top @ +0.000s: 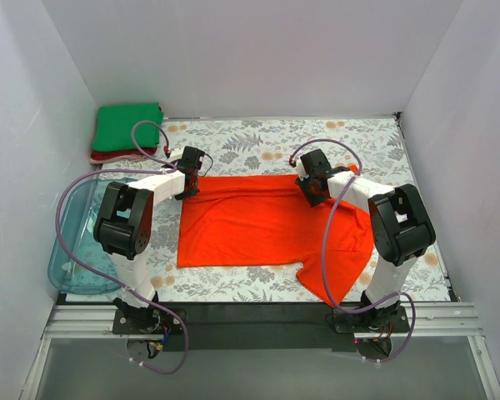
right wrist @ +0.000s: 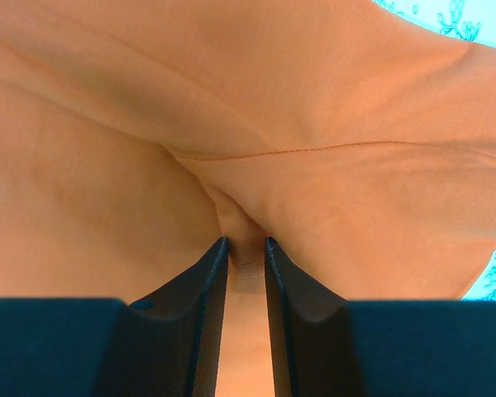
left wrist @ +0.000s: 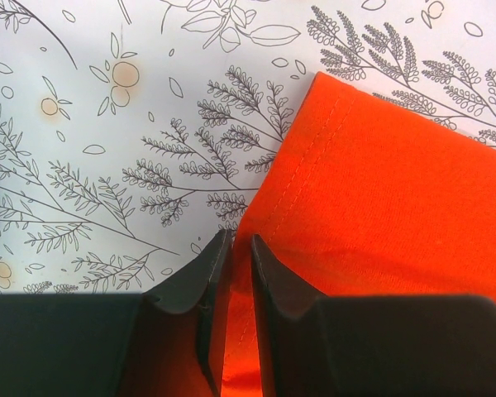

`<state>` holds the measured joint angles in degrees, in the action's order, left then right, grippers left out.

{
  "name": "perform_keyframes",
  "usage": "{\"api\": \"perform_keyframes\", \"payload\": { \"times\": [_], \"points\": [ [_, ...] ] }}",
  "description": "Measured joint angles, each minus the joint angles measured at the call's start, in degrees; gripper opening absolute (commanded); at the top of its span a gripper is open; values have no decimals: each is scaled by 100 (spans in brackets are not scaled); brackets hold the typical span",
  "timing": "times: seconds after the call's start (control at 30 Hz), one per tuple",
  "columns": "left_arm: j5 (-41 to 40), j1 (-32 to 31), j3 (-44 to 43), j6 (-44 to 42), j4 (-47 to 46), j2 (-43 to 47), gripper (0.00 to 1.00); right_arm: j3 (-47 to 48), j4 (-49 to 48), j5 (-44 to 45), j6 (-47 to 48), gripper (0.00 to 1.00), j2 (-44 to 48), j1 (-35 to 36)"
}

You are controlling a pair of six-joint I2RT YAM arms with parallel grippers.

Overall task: Fold and stack the t-shirts
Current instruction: Fold the tshirt

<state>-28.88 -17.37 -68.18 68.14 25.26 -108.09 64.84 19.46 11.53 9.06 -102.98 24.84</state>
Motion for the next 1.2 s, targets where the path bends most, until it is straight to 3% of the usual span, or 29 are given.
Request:
{"api": "perform_keyframes", "payload": {
  "times": [0.2,0.37,1.2],
  "points": [
    [0,0,0,0,0,0,15,0,0,26,24,24,-28,4],
    [0,0,0,0,0,0,16,0,13,-15,46,1,-59,4],
    [0,2,0,2,24,0,15,964,1270,-1051,-463,2,-332,4]
  ]
}}
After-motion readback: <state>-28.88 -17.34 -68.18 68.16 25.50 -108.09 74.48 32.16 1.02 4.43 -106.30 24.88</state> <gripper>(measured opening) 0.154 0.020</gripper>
